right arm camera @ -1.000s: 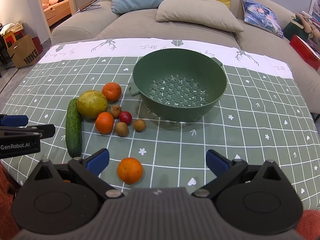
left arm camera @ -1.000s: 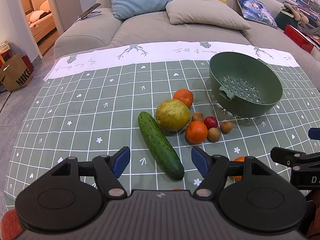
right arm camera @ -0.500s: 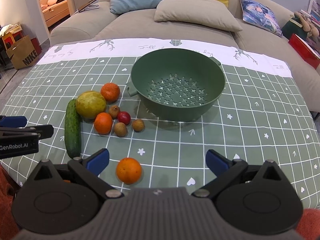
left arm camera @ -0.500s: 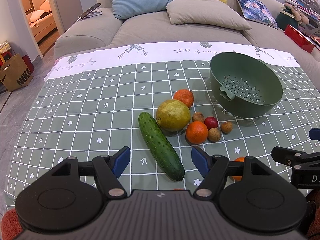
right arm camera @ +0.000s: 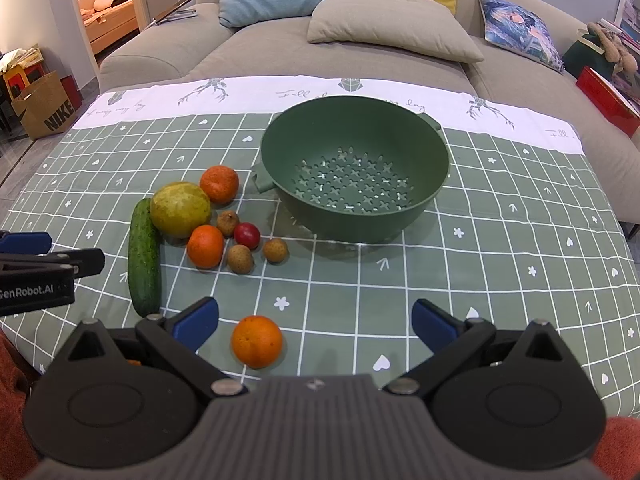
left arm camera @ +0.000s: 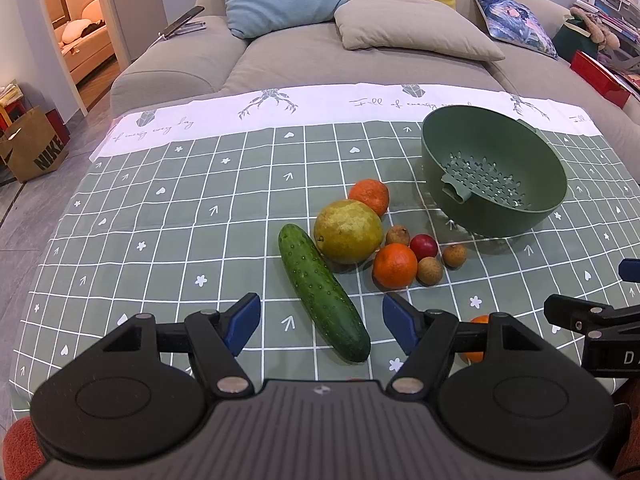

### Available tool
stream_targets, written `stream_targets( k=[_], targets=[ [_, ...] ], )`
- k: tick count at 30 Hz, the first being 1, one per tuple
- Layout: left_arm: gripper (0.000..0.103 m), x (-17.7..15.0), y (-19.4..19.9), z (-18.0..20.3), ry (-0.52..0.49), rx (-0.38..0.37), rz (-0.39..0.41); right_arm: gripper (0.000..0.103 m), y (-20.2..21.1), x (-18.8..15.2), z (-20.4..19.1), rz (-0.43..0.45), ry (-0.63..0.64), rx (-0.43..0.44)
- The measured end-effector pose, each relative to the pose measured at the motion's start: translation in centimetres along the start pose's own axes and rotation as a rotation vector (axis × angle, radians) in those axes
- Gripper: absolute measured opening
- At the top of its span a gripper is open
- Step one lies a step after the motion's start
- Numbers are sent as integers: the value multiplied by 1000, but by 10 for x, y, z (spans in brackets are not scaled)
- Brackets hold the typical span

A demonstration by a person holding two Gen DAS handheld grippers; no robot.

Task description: Organize fruits

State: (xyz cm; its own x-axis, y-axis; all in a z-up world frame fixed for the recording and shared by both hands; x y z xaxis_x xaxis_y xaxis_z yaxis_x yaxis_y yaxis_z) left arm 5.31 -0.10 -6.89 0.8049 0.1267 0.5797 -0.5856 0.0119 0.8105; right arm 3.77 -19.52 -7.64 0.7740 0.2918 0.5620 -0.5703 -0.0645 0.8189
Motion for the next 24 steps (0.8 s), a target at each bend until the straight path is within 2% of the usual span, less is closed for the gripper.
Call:
stream_targets(
  k=[24],
  targets=[
    [82, 2, 2, -4, 3, 0, -3, 99, -3, -2, 1, -6, -8, 2]
  ],
)
Point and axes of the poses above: each gripper's, at about its wrist camera, not at the fingertips, and y roughly against the way its jaws point, z to its right, x to its top, the point moved 9 cm from there along -y, roughly the way its jaws point, and after that the axes turned 14 degrees about y, right-handed, at the moved point
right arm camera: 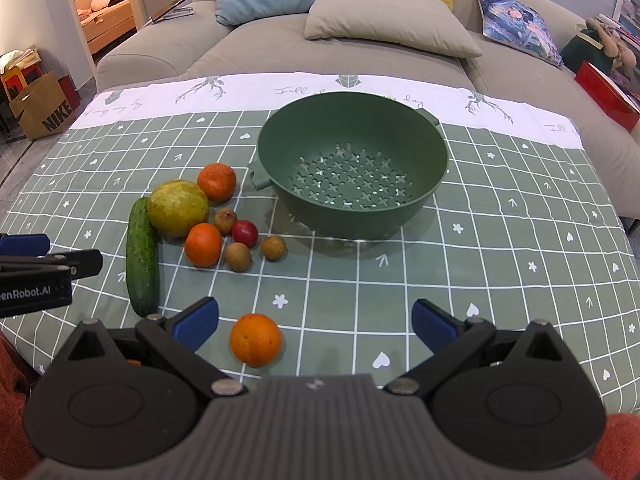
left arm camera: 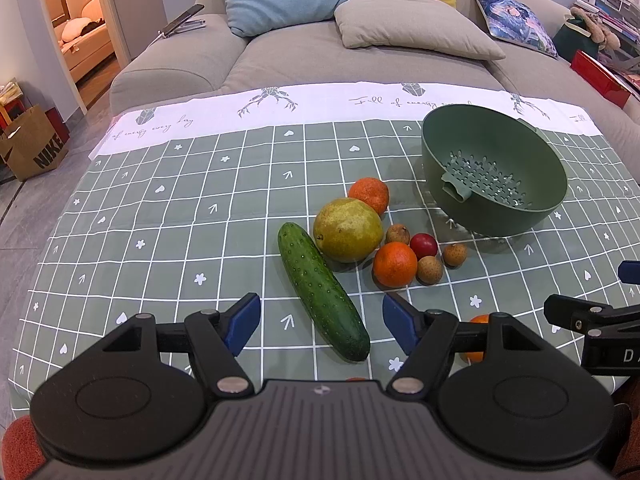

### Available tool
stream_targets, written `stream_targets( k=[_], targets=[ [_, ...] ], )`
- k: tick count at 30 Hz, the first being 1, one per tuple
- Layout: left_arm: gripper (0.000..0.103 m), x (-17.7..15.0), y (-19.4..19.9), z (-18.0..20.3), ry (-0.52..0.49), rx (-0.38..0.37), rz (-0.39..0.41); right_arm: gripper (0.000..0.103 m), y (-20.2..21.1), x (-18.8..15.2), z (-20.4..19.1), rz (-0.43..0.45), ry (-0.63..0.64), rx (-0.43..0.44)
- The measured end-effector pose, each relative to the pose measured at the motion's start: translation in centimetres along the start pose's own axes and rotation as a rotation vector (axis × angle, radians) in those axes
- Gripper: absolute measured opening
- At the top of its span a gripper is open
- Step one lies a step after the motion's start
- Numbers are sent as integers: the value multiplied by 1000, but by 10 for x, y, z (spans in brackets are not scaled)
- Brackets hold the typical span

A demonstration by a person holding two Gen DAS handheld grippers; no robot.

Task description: Organize fruits

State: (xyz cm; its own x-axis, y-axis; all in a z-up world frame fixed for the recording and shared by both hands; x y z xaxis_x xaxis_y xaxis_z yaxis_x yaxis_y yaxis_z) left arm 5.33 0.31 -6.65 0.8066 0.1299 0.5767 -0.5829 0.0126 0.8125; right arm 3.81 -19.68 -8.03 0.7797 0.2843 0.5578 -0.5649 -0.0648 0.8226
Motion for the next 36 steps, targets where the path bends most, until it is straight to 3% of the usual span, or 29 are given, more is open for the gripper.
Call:
stream_targets(
  k=[12, 17, 22, 26, 29, 36],
  targets=[
    [82, -3, -7, 3, 2, -18, -31, 99, -6, -2, 0, -20, -16, 15],
    [75, -2, -15, 1, 34, -44, -83, 98, -16, -5, -5, -41, -33, 72],
    [67, -3, -23, -2, 40, -38, -106, 91, -26, -8, -13, -65, -21, 118],
    [62, -5, -31, -4, 52, -43, -129, 78, -37, -11, -21, -96, -10, 157],
    [49, -7, -41, -6, 68, -40, -157, 72, -46, -14, -26, -124, -10, 188],
    [51, -9, -63, -14, 145, -38, -199, 68, -64, -18, -32, -170, -2, 223]
  ],
)
Point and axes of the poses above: each gripper's, at about its wrist camera, not at the fingertips, and y roughly against the way its jaws point, z to its right, x to its top, the point moved 9 cm from there along -y, roughly the way its jaws point, and after that the axes turned 14 degrees about y, right-handed, at the moved point
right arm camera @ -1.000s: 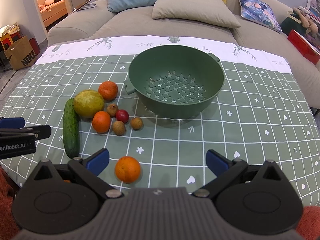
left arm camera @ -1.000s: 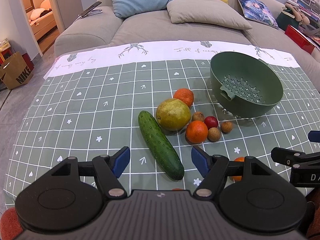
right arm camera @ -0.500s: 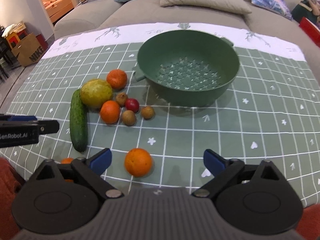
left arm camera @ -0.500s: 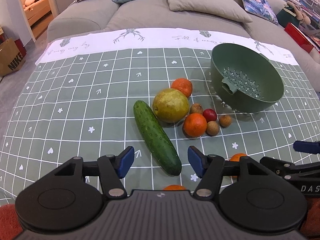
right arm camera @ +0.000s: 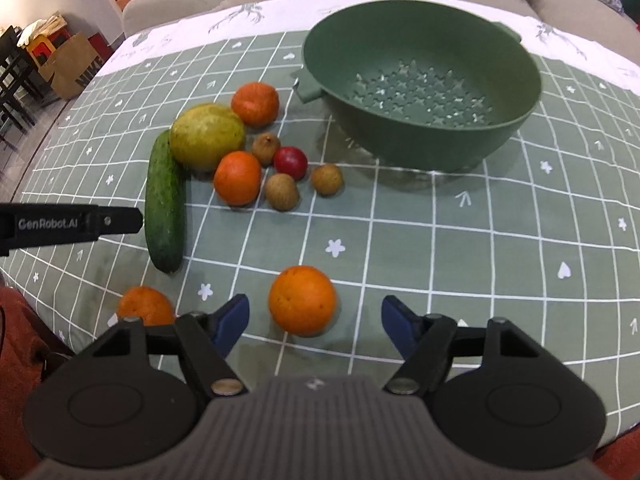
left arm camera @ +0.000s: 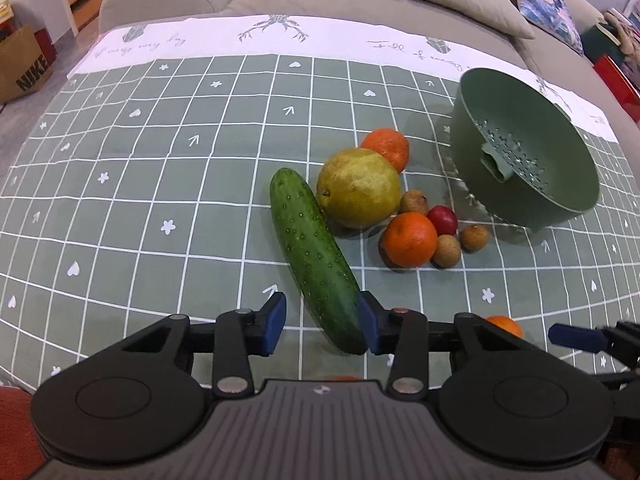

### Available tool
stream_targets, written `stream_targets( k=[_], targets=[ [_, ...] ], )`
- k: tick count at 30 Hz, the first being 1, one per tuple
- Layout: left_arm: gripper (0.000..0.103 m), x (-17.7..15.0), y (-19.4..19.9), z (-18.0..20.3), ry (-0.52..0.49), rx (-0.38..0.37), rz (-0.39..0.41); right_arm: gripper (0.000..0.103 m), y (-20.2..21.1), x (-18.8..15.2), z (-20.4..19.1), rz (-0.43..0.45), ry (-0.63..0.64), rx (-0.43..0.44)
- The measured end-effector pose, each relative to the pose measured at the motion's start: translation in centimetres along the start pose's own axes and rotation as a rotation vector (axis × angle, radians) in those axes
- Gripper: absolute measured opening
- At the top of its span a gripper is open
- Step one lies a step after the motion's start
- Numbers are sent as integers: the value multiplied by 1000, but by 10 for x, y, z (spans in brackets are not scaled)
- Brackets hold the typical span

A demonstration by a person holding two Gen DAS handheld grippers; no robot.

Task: Organize fruits
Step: 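Grasp the orange with the right tool while the left tool grasps the cucumber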

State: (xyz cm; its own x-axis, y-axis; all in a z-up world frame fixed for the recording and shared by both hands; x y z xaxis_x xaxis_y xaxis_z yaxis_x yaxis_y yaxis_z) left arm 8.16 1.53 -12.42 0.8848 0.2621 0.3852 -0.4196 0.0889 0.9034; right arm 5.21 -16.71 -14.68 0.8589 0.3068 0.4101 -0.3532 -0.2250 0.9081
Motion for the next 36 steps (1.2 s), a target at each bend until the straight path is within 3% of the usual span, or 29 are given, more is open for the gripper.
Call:
stream_targets(
  k=[6, 25, 29, 31, 36],
  targets=[
    [59, 6, -14, -2, 54, -32, -33, 64, -14, 1, 1, -30, -7, 21],
    [59, 26, -49, -7, 116, -5, -74, 39, -37, 7, -1, -69, -23, 101],
    [55, 29, -54, -9, 140, -12, -80, 40, -37, 7, -2, -66, -21, 104],
    [48, 30, -56, -9, 154, -27, -89, 40, -37, 7, -2, -65, -20, 105],
    [45, 29, -54, -8, 143, -24, -86, 39, -37, 6, -1, -59, -17, 108]
  ],
)
Point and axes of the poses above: each gripper's, at about its wrist camera, not at the fingertips, and y roughly against the way its jaws point, z to its right, x to its top, the point moved 9 cm from there along -y, roughly the way its jaws point, and after that the axes turned 14 degrees about y, right-handed, at the moved point
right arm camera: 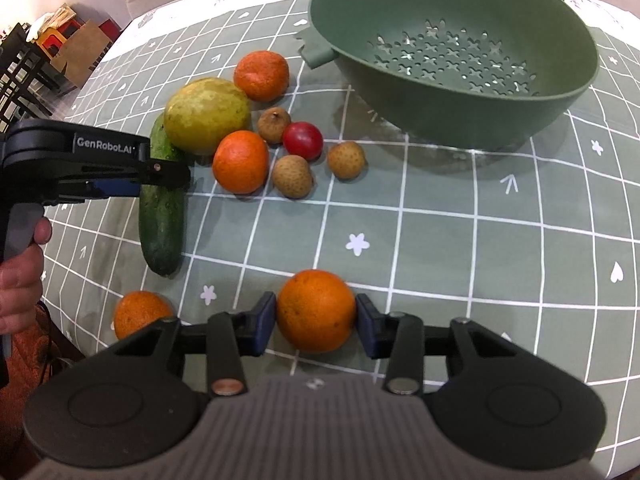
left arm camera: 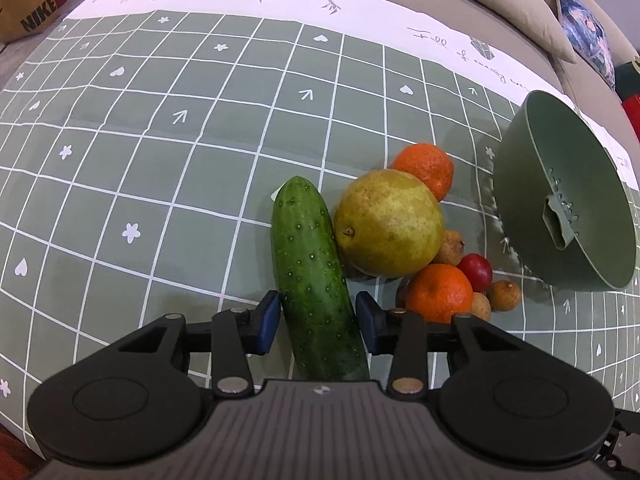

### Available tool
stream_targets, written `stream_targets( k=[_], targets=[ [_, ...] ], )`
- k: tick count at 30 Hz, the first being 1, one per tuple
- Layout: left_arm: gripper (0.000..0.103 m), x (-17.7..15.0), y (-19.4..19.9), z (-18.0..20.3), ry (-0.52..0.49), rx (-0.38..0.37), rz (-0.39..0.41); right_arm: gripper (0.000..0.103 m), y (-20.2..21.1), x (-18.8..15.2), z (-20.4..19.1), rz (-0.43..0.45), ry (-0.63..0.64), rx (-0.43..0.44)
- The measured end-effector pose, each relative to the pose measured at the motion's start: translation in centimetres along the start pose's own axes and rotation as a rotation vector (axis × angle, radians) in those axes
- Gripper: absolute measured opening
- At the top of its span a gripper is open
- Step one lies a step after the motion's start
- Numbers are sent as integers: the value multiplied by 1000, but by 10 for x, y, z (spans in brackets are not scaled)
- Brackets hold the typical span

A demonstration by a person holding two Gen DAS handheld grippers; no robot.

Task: Organize fruits
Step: 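Grasp the orange with the right tool while the left tool grasps the cucumber, then carry the orange with the right tool while the left tool carries the cucumber to the colander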

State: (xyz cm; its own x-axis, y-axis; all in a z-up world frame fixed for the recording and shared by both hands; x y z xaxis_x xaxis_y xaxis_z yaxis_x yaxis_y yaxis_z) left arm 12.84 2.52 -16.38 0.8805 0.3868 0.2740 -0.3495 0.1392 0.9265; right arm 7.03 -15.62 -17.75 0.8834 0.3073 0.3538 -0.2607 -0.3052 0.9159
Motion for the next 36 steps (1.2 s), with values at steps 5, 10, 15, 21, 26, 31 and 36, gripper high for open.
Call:
stream_targets(
  k=[5, 10, 15, 21, 26, 31, 36],
  targets=[
    [45, -6, 5, -6, 11, 5, 2, 39, 2, -3, 0, 4, 1, -6],
    [44, -8, 20, -10, 20, -11, 21, 39, 7, -5, 0, 11, 2, -13],
    [43, -7, 36, -8, 21, -28, 46, 39, 17, -3, -2, 38, 13, -18],
    [43, -8, 58, -1, 4, -50, 69, 39, 33, 1, -2, 82, 20, -24],
    [43, -12, 72, 3, 6, -70, 78, 39, 44, 4, -3, 111, 22, -29],
    [43, -9, 93, 18, -9, -120, 105, 39, 62, 14, 2, 163, 32, -41],
    [42, 0, 112, 51, -43, -195, 122, 39, 85, 32, 15, 216, 53, -67]
  ],
)
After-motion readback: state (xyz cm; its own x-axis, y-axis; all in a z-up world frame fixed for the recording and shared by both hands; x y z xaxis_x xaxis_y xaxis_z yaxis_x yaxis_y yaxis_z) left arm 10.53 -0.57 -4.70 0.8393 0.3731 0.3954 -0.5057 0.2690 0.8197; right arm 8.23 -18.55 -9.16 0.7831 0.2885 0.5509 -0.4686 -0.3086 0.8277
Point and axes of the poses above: each gripper's, at about its wrist camera, not at the fingertips, and y roughly against the way its jaws point, z to its right, x to its top, the point moved 9 cm from there along -y, roughly the way its jaws point, and after that the axes turned 14 degrees about y, right-handed, at the moved point
